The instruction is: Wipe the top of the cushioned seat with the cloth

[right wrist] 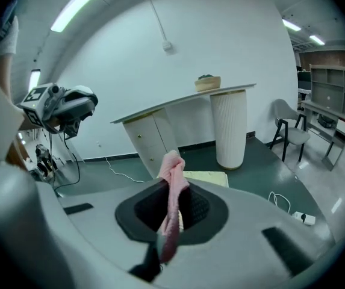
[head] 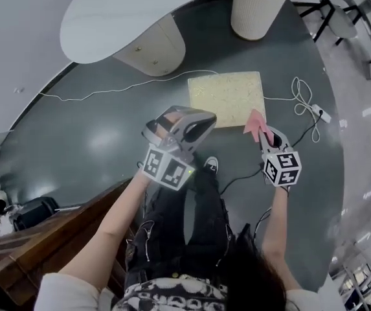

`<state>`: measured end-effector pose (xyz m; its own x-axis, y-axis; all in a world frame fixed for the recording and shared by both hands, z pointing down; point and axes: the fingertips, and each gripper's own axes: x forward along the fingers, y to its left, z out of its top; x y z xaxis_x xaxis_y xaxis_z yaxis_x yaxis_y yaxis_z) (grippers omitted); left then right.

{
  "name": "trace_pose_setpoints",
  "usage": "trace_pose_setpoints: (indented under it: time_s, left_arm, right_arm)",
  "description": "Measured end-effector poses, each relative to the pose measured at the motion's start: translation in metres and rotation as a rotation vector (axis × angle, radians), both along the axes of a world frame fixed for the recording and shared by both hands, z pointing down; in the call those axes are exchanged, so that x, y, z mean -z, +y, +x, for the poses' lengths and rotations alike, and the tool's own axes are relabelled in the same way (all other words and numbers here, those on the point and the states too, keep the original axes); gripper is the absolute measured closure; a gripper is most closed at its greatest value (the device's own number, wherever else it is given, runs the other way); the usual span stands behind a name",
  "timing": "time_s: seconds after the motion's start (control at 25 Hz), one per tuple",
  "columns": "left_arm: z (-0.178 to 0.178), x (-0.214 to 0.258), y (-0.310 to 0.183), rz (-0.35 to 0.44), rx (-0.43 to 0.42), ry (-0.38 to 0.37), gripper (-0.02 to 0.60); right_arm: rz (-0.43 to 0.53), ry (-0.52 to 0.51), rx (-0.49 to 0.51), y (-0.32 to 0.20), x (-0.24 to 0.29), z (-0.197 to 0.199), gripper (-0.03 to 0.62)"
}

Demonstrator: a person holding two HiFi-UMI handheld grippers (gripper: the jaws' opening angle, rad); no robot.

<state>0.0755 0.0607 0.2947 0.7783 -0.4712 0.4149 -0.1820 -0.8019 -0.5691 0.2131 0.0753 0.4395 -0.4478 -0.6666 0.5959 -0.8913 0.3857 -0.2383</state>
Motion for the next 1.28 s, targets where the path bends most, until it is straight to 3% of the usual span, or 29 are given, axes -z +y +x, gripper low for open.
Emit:
trace_pose_setpoints:
  time_s: [0.28, 0.6, 0.92, 1.28]
  left_arm:
    - [-0.02, 0.045, 0.039, -0.004, 0.052, -0.02, 0.569]
    - [-0.048, 0.071, 0.058, 0.03, 0.123, -0.027, 0.569]
    - [-0.106, 0.101, 0.093, 0.047, 0.173, 0.011, 0.569]
    - [-0.179, 0.12, 0.165, 0.079, 0.234, 0.032, 0.569]
  right_arm:
    - [0.042, -0.048, 0.038, 0.035, 0.071, -0.041, 0.585]
    - [0.068, -0.061, 0.107, 0.058, 0.109, -0.079, 0.585]
    - [0.117, -0.09, 0.114, 0.089, 0.152, -0.133, 0.585]
    - [0.181, -0.092, 0.185, 0.152, 0.196, -0.21, 0.585]
